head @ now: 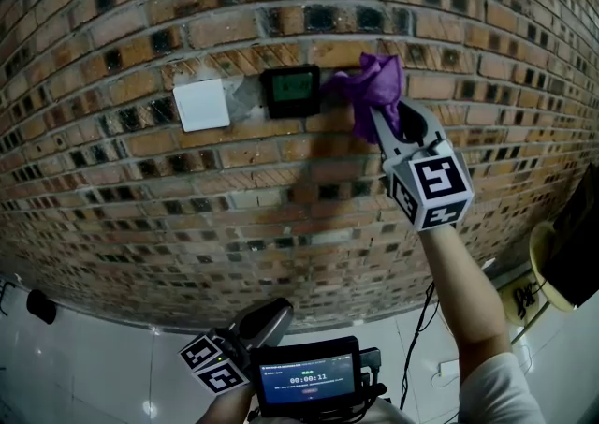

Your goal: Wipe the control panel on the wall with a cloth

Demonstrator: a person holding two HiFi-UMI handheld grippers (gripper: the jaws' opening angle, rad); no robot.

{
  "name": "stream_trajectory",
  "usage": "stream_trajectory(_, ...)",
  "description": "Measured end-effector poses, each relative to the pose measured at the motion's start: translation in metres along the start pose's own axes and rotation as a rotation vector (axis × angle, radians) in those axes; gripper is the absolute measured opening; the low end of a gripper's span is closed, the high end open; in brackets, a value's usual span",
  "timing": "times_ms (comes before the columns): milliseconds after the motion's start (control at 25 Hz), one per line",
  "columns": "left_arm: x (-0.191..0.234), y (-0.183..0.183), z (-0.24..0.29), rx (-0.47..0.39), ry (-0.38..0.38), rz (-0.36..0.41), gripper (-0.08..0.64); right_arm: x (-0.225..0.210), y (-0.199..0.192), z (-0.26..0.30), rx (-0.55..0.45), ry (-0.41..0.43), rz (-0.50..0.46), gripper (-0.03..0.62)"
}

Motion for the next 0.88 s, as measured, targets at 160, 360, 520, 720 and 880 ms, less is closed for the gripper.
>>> stream_trajectory(160, 0.001, -0.001, 0.001, 0.002, 0.003, -0.001, 0.057, 0.001, 0.0, -0.01, -0.01, 0.01, 0.012, 0.098)
stream_trajectory(360, 0.001, -0.001, 0.001, 0.002, 0.005, -0.003, 0.057, 0.006, 0.002, -0.022, -0.022, 0.031, 0.027, 0.098)
stream_trajectory(520, 0.001, -0.001, 0.002, 0.003, 0.006, -0.005, 0.057, 0.011, 0.002, -0.033, -0.027, 0.059, 0.045, 0.098)
stream_trajectory(720, 0.002, -0.003, 0.002, 0.004, 0.007, -0.007, 0.057, 0.019, -0.002, -0.045, -0.024, 0.085, 0.069, 0.098)
stream_trajectory(880, 0.002, -0.004, 0.001, 0.002, 0.008, -0.012, 0.057, 0.026, -0.007, -0.053, -0.013, 0.102, 0.088, 0.098)
Point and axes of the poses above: the fingertips, and each gripper's own axes: z forward along the fingers, x to its left, y out of its top, the point moved 9 cm from there along -z, backward along the fingers, and after that the axes turned 5 degrees about x, right-handed, at the moved point
